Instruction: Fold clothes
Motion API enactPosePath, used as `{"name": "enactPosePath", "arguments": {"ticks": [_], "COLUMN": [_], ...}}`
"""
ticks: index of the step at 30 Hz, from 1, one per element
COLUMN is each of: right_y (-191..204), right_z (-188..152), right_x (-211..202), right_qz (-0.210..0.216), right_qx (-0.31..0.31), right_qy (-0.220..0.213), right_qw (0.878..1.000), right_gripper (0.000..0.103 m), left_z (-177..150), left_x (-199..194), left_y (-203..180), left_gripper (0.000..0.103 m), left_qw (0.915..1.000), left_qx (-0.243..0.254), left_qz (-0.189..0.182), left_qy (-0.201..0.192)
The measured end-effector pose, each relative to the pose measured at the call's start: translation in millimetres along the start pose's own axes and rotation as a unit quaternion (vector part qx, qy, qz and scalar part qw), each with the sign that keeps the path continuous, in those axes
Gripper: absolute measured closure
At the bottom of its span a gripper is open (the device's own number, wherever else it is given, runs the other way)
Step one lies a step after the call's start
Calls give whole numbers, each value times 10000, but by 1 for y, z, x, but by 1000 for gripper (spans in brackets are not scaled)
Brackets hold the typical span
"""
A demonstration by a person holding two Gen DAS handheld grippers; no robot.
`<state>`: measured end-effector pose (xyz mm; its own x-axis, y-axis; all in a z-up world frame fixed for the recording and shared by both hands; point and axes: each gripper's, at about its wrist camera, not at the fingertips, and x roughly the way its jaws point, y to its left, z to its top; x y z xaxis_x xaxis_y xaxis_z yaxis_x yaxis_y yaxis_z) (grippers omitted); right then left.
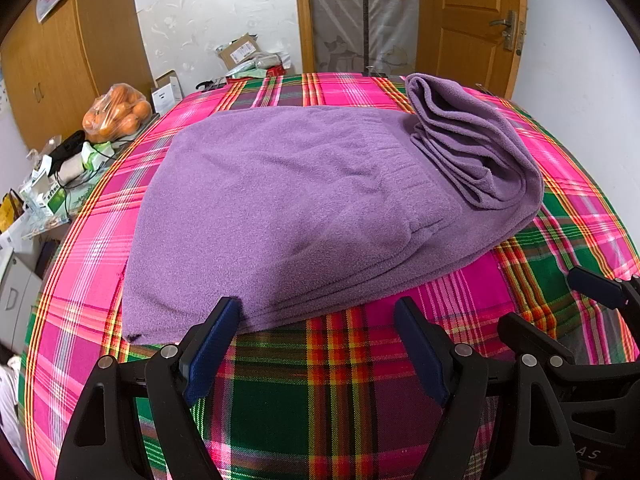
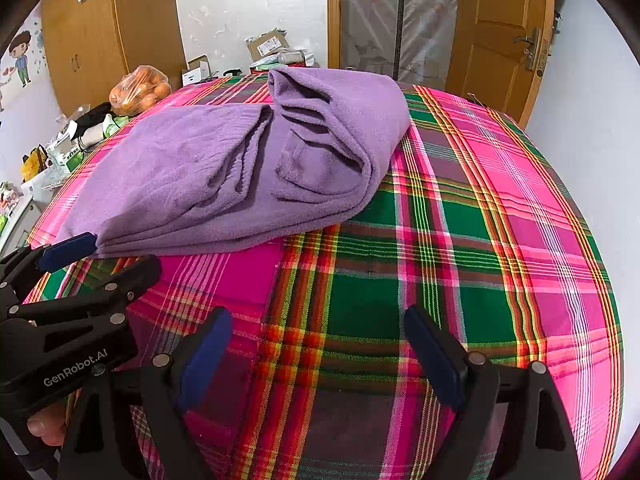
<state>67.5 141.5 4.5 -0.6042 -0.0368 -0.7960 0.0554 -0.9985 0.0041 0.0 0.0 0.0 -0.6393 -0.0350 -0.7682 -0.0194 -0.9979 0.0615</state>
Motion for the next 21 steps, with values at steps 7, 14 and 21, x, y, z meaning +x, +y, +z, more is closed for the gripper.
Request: {"name": "enactPosePath", "arguments": {"ticks": [7, 14, 21], "right_y": [-1, -2, -1], "right_z": [1, 1, 3], "right_x": [1, 3, 4], "right_qz": [9, 36, 28], "right_qx": [5, -34, -43], "right_qy": [-2, 4, 4], "right_qw": [10000, 10000, 10000], "right_gripper": [14, 13, 13], "left_z": [0, 0, 1], "left_x": [0, 1, 0], "left_y": [0, -1, 7], "left_gripper": [21, 21, 21], "left_qw": [10000, 10000, 10000], "left_qx": [2, 27, 35], "left_qz": [0, 22, -46], "left_qy": [4, 1, -3]}}
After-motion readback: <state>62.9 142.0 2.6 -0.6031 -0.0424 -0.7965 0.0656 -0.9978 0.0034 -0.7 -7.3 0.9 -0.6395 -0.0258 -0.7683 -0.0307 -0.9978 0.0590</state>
